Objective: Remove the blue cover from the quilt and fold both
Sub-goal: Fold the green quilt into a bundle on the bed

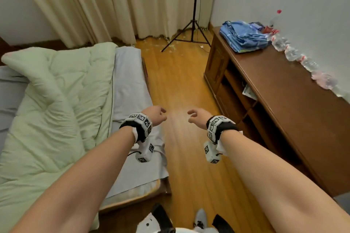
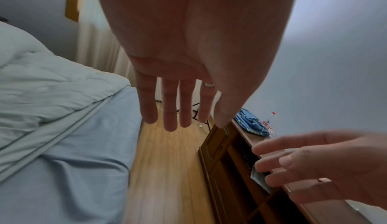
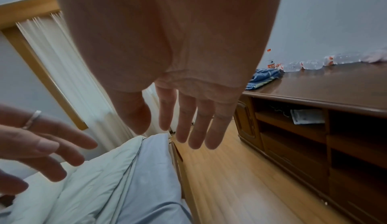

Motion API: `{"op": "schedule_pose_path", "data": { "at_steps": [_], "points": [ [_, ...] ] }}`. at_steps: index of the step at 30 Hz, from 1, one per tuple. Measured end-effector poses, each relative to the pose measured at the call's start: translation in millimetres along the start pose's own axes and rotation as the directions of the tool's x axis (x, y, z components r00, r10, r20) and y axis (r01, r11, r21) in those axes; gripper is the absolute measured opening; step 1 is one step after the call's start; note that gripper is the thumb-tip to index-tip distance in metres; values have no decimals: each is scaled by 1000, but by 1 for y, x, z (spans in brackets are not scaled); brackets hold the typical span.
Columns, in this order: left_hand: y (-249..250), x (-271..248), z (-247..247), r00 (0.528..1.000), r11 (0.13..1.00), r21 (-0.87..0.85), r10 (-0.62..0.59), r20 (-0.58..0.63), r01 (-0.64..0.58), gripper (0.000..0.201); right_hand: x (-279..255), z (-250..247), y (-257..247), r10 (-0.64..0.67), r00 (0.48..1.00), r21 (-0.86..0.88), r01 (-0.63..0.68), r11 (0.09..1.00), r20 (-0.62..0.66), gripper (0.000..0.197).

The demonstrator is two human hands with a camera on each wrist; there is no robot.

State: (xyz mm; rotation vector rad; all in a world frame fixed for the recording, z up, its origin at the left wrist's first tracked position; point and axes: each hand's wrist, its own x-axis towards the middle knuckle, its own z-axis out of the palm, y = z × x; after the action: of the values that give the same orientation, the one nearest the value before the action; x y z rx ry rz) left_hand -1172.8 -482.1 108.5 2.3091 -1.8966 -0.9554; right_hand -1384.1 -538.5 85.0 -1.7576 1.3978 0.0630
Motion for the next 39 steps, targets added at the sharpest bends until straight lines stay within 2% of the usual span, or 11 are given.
{"op": "schedule_pose_path", "data": {
  "at_steps": [3,8,12,16,19,22,26,32,34,39],
  "points": [
    [36,37,-6,1000,1000,-1,-11,9,11,45,28,-47,20,-12,1000,-19,12,1000,8,44],
    [55,118,-22,999,999,-24,-48,10,48,44,102,-100,33,-32,998,-91,38,995,61,44],
    [64,210,-48,996,996,-23,-83,29,84,44,183,-155,26,-53,996,-132,62,989,70,43],
    [66,310,-96,991,992,-15,-124,40,125,44,289,-225,3,-58,996,-237,72,969,64,41],
    [59,377,-150,985,985,-20,-169,44,170,46,374,-276,-32,-65,993,-329,94,940,98,40],
    [47,439,-207,979,978,-45,-204,-2,204,46,453,-317,-73,-91,989,-349,127,928,117,39],
    [28,519,-275,966,964,-64,-260,-16,258,46,557,-355,-128,-103,976,-371,170,913,194,40],
    [-25,665,-370,931,926,-135,-362,-56,352,45,754,-397,-223,-208,933,-401,319,859,295,38],
    [-44,716,-406,910,904,-166,-410,-66,395,44,823,-414,-261,-254,908,-395,379,837,334,37],
    [-91,823,-493,813,801,-299,-570,-117,518,44,978,-464,-374,-361,826,-418,539,732,433,36]
  ]
}}
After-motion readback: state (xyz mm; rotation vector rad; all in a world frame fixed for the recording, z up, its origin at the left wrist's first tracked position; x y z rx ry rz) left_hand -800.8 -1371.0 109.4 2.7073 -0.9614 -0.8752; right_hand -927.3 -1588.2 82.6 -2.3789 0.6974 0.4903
